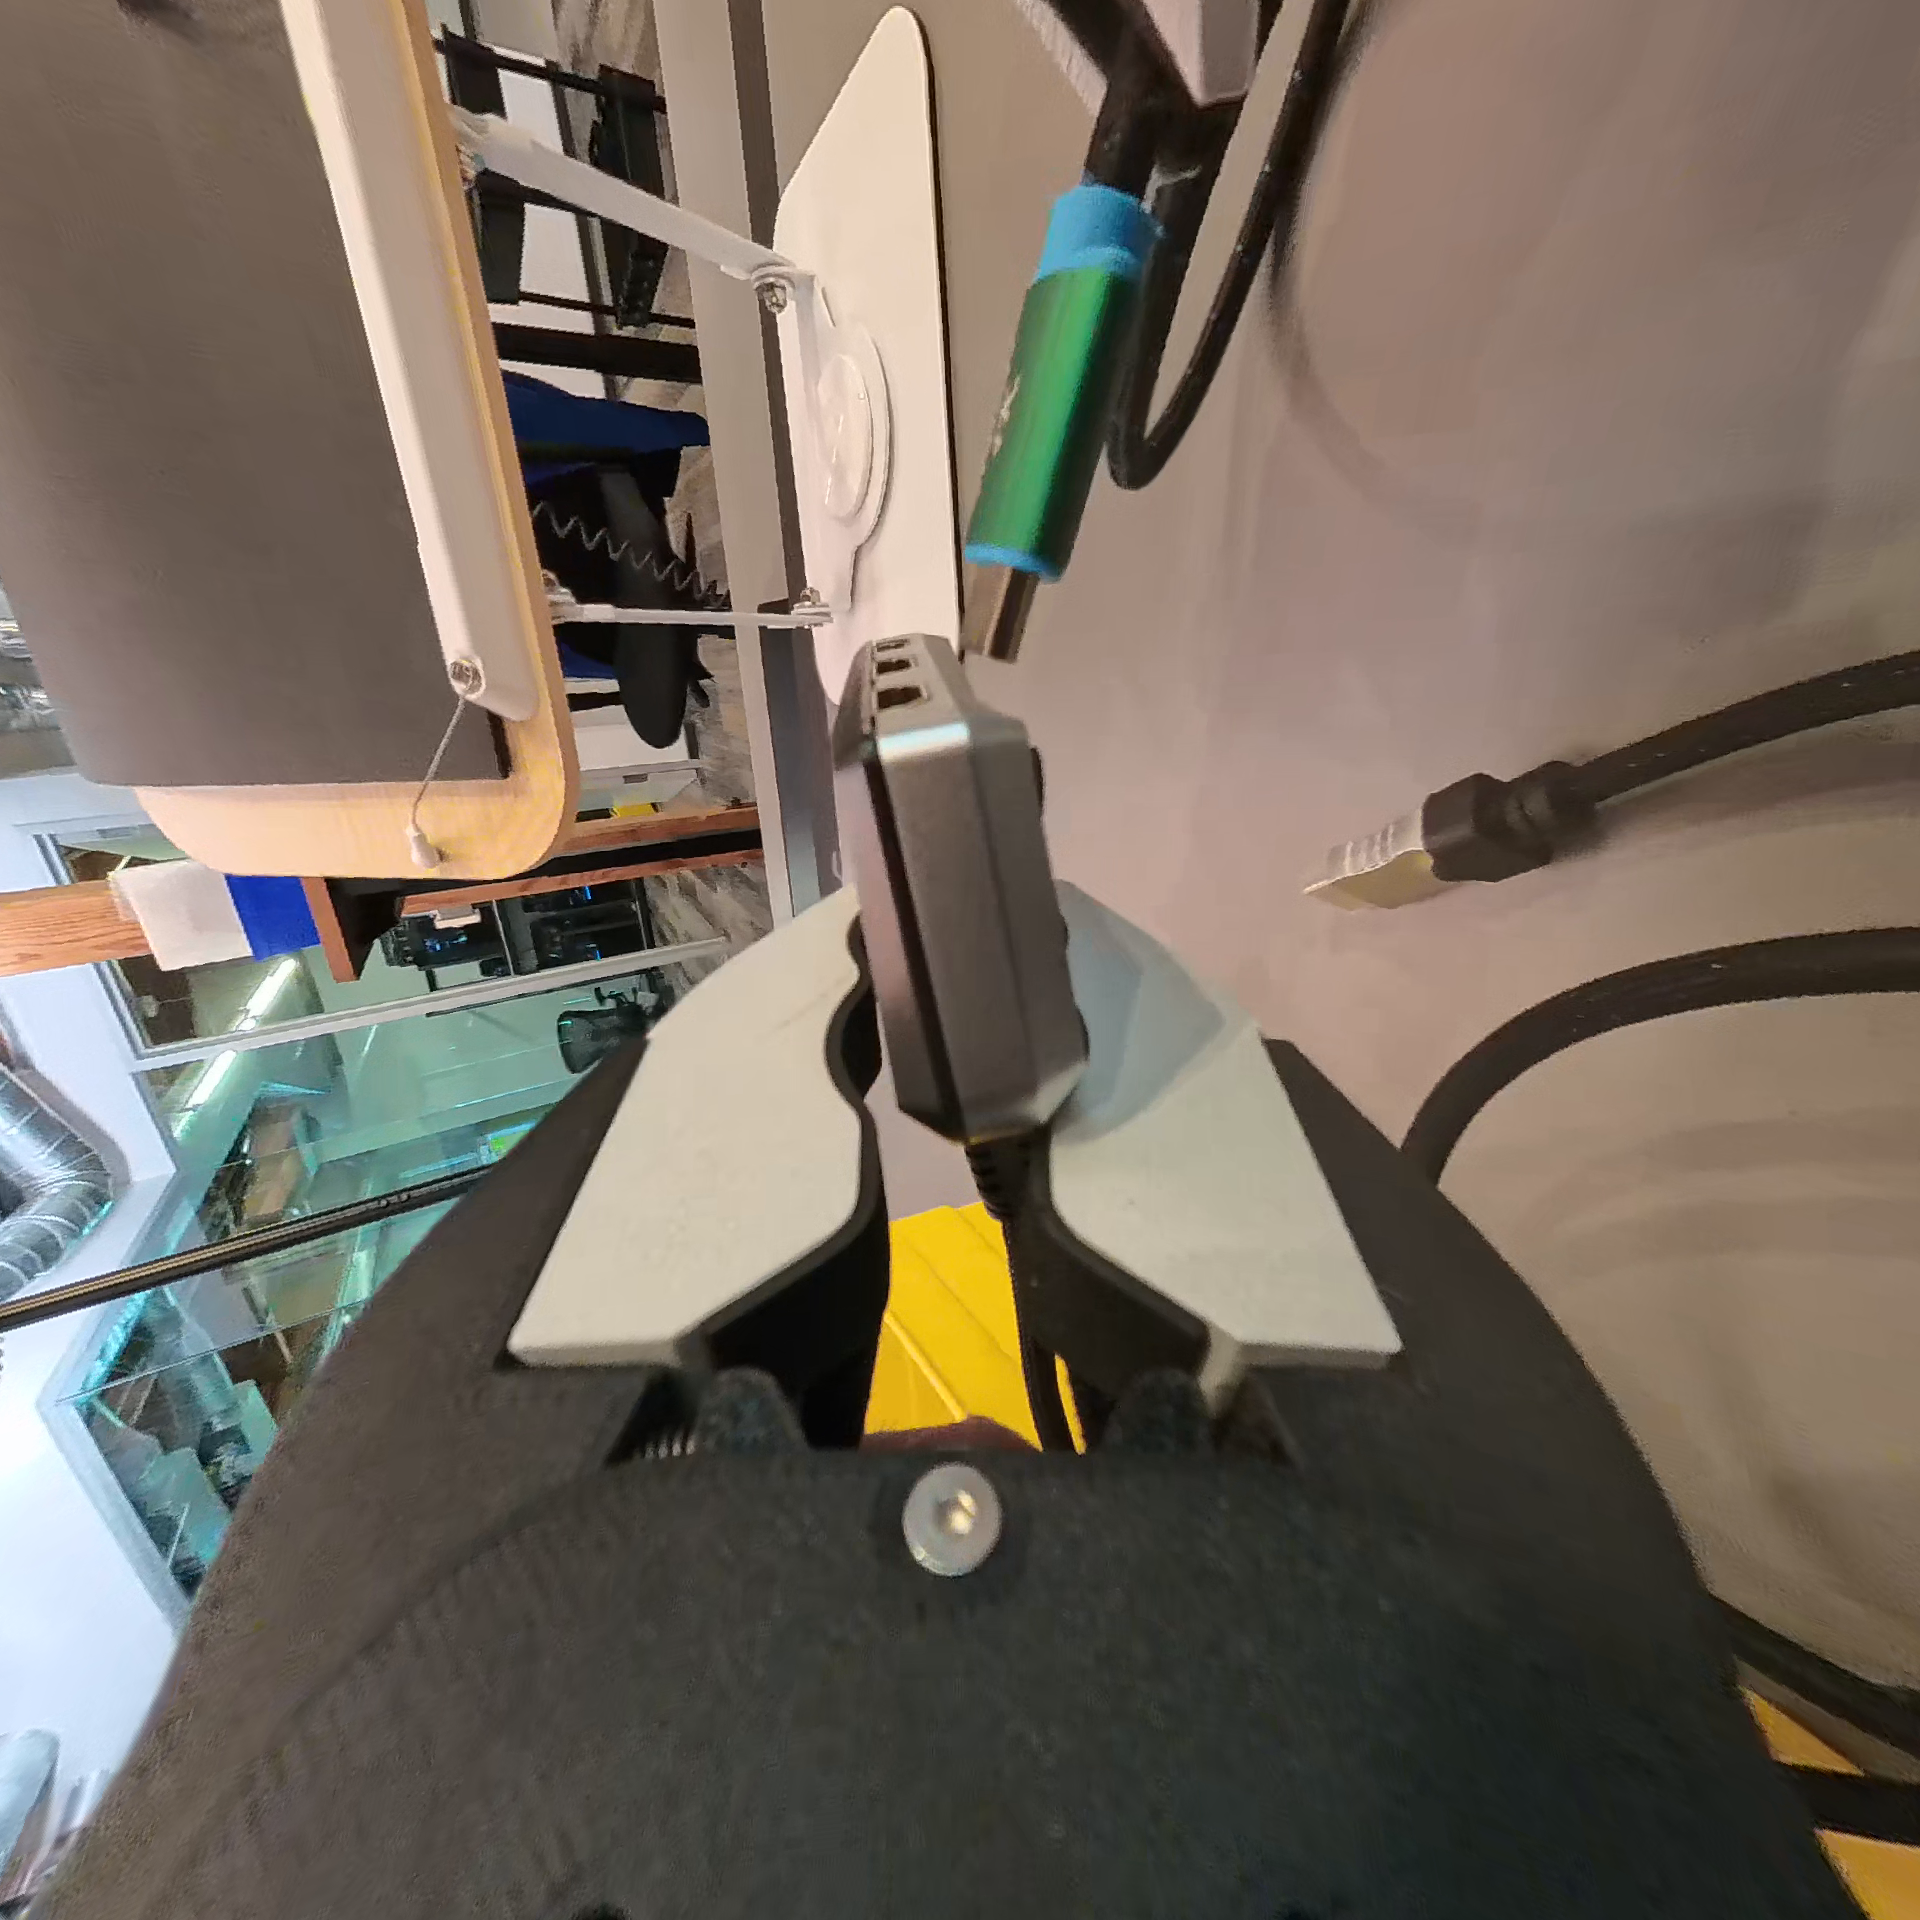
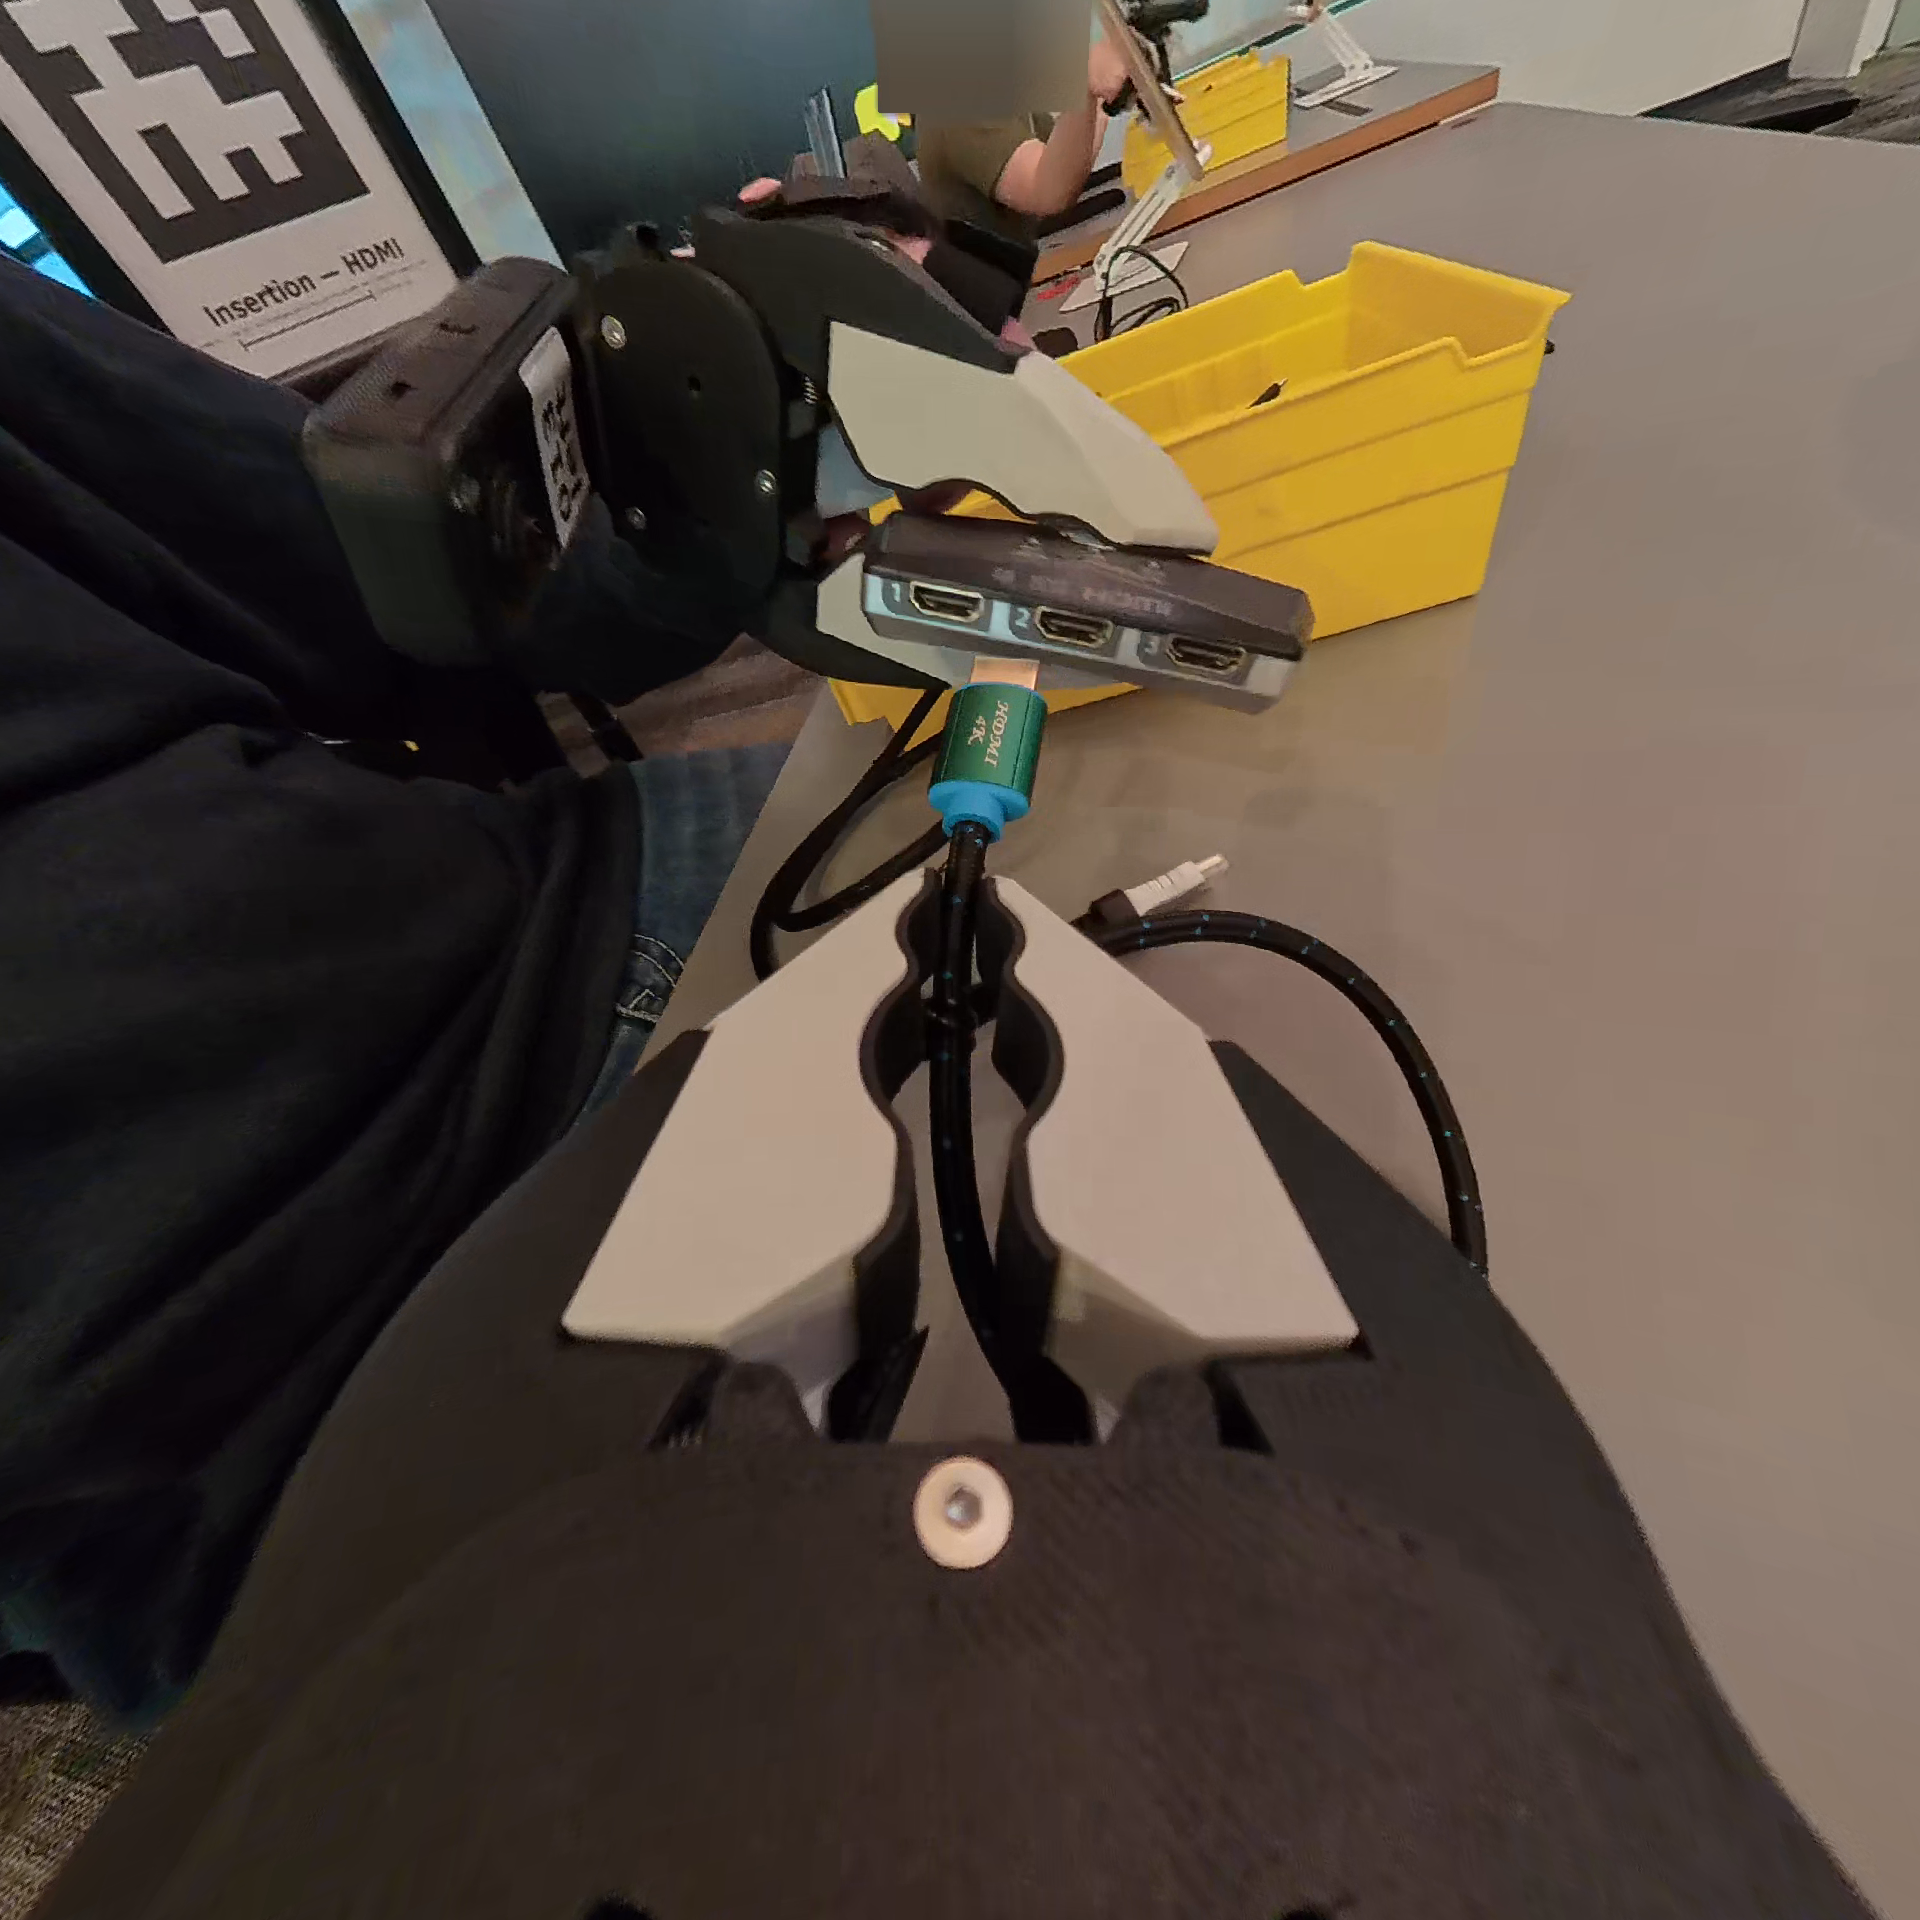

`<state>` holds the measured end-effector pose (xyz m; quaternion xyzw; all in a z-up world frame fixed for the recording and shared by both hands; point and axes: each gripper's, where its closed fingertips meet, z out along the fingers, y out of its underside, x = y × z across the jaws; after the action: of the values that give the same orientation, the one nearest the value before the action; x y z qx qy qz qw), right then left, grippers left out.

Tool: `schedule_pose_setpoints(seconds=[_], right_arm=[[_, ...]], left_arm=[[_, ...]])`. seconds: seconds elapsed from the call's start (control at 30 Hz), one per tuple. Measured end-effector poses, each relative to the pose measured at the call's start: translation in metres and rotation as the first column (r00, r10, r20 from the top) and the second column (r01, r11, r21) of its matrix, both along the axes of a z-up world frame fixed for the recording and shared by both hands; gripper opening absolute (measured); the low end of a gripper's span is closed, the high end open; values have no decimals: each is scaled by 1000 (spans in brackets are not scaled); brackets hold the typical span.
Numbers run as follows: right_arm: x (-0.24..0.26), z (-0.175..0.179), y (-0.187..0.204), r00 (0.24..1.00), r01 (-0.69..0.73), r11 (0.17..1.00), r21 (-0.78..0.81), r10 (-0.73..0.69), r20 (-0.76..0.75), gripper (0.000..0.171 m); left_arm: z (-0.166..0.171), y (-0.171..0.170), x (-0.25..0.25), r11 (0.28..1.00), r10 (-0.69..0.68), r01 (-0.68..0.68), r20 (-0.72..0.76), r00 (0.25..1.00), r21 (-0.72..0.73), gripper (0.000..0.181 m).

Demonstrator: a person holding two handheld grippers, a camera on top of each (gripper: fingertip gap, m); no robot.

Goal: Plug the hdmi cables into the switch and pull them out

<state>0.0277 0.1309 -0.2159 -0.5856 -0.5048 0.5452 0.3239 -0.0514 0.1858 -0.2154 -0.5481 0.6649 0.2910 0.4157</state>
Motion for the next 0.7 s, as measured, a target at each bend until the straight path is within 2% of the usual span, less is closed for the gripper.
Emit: schedule_pose_setpoints(seconds=[0.47, 0.7], right_arm=[[-1, 7, -10, 999, -49, 997, -52, 48, -22, 3], [-1, 0, -9, 999, -40, 998, -43, 41, 19, 3]], left_arm=[[-6, 3, -1, 998, -4, 10, -86, 996, 69, 25], [-9, 2, 0, 997, -7, 15, -105, 994, 75, 25]])
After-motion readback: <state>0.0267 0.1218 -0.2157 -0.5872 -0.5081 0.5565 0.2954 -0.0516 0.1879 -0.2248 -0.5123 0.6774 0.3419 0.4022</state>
